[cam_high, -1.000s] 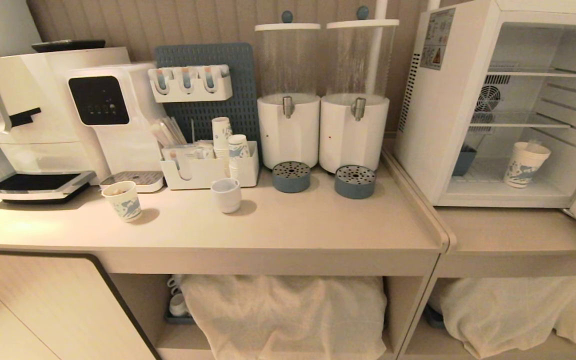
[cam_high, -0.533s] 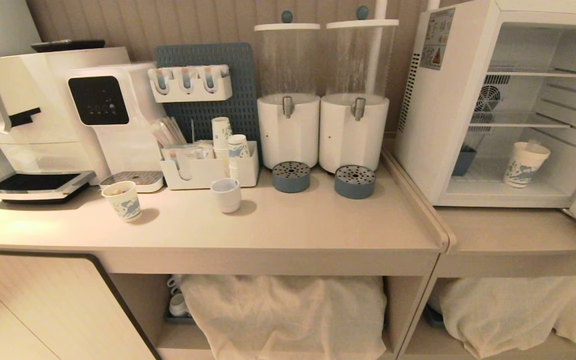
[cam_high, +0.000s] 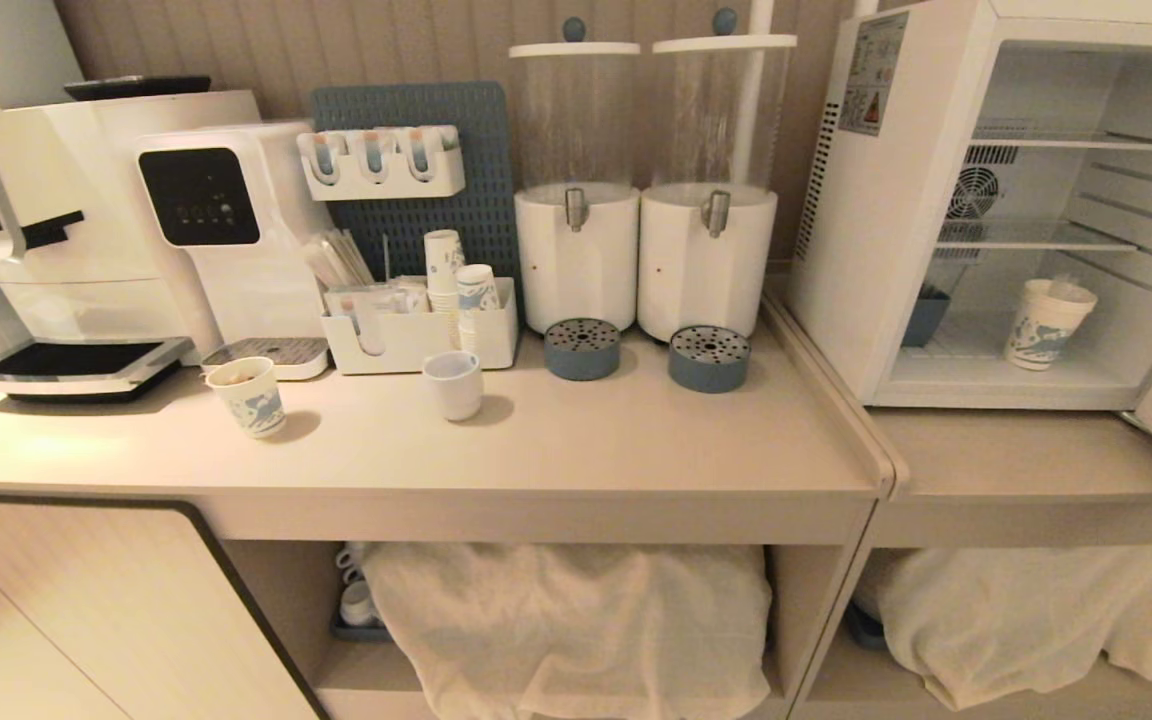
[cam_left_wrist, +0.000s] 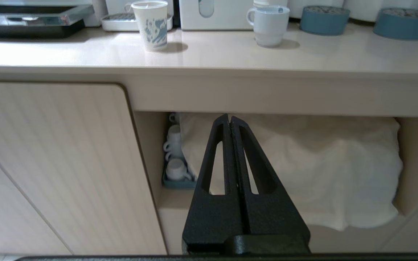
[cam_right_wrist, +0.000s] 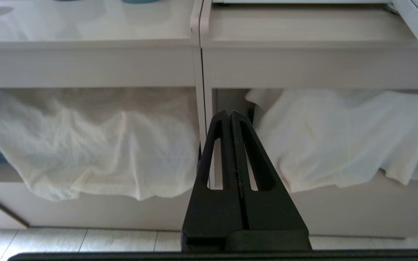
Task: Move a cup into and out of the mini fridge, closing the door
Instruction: Close the freezer door
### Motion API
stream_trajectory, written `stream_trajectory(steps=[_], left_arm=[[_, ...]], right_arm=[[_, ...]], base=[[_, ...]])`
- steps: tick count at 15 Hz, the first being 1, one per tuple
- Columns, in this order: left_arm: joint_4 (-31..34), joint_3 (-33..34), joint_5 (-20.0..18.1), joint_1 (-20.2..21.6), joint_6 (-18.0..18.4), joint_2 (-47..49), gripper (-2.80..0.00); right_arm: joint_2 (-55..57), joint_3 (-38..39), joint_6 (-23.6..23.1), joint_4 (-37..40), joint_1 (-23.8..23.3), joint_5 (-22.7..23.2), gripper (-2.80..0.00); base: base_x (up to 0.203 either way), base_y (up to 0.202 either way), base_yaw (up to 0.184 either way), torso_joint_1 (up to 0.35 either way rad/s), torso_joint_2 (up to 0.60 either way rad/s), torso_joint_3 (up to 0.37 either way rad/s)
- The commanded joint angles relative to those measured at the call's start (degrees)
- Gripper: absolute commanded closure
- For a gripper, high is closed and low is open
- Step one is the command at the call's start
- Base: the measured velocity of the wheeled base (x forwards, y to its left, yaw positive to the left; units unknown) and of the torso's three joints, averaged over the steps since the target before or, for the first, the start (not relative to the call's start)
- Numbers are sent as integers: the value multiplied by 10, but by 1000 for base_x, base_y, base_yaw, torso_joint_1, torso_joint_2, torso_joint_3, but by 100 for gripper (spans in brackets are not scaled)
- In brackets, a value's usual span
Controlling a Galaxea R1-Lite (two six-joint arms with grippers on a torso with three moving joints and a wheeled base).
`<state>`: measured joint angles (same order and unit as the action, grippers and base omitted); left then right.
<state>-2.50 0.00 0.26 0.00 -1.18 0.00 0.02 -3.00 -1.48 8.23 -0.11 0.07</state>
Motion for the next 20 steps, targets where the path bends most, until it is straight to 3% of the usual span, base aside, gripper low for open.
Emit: stream_trajectory(steps=[1,8,13,20], left_arm=[[0,11,0,0,0,1,0],[0,11,0,0,1,1,0],[0,11,0,0,2,1,0],[0,11,0,0,2,0,0]], right_arm=[[1,0,0,0,0,0,0],[1,0,3,0,1,-1,0],[1,-1,5,0,0,-1,0],[1,-1,5,0,0,-1,0]], base=[[-188,0,2,5,2,0],[-189,0,1,1,0,2],[-12,-14,-2,1,-1,0],[0,-181,-1,3,2,2]])
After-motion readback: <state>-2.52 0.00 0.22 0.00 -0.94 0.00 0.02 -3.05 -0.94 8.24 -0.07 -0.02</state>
